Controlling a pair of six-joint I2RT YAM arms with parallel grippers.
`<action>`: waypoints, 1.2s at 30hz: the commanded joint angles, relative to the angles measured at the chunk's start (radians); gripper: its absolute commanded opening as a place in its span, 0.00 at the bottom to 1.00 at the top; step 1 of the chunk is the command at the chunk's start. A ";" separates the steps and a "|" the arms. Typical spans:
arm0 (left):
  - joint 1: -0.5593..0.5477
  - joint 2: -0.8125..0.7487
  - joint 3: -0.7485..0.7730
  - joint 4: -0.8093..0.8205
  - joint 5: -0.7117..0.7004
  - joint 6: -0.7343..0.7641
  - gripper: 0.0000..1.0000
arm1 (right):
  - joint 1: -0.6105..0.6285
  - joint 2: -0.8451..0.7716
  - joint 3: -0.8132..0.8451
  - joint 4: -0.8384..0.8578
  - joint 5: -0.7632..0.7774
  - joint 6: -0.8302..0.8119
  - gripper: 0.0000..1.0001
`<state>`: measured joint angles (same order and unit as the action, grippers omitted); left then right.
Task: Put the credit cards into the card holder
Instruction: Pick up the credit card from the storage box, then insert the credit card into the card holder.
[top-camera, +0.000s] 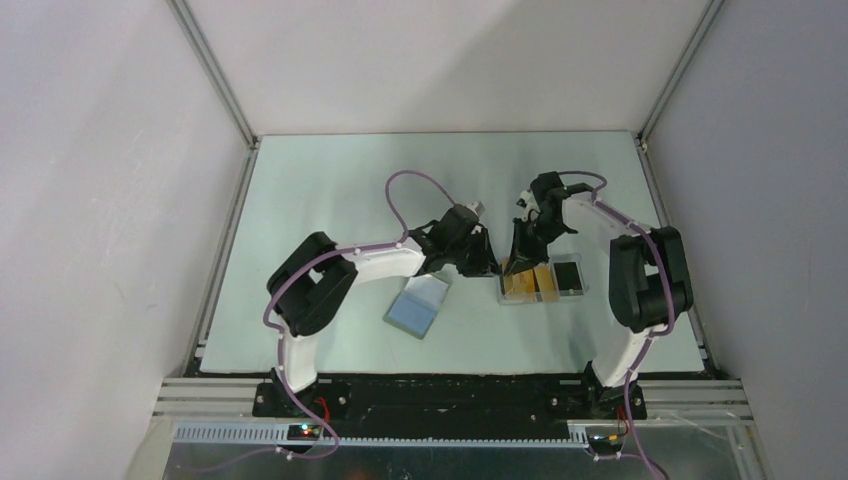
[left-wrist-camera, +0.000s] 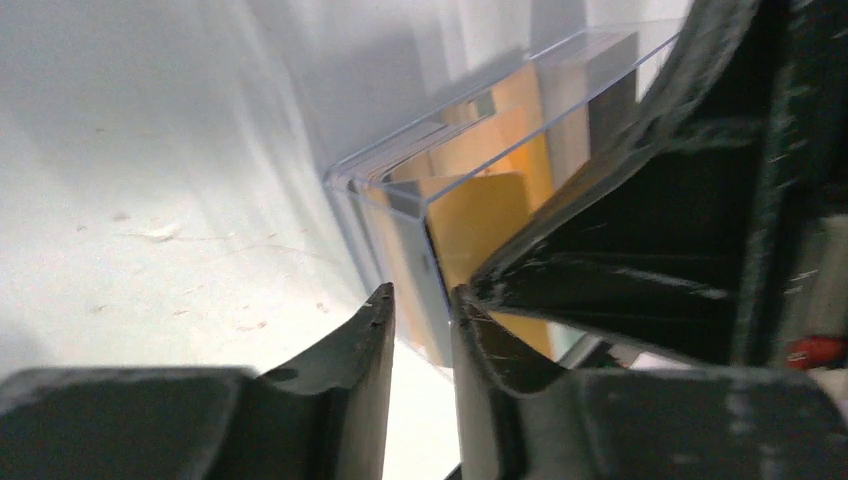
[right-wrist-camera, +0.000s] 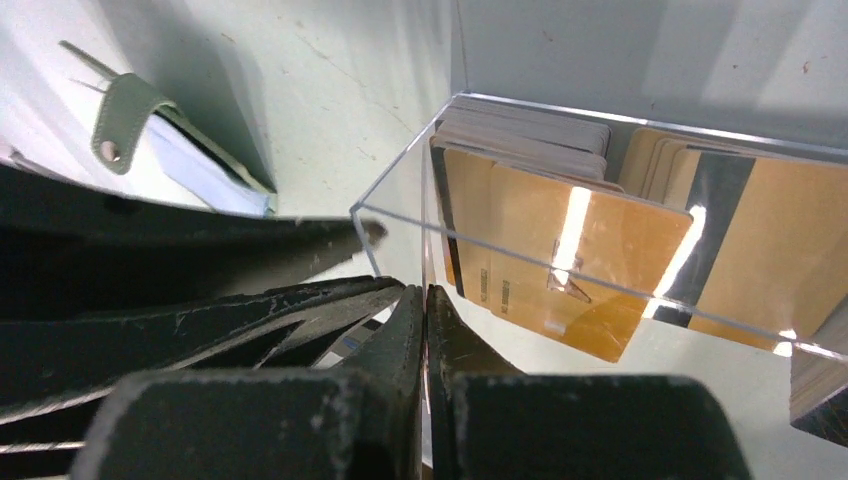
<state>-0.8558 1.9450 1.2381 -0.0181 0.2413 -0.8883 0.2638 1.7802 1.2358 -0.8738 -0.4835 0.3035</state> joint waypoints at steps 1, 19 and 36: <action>-0.004 -0.111 0.022 -0.119 -0.090 0.071 0.43 | -0.019 -0.109 0.019 0.003 -0.072 0.005 0.00; 0.096 -0.613 -0.236 -0.141 -0.194 0.028 0.72 | 0.013 -0.225 0.099 -0.002 -0.183 -0.058 0.00; 0.239 -1.229 -0.876 -0.263 -0.179 -0.235 0.70 | 0.245 -0.083 0.123 0.240 -0.250 -0.013 0.00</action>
<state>-0.6342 0.7486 0.4026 -0.2413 0.0624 -1.0512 0.4717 1.6691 1.3258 -0.7132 -0.6922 0.2916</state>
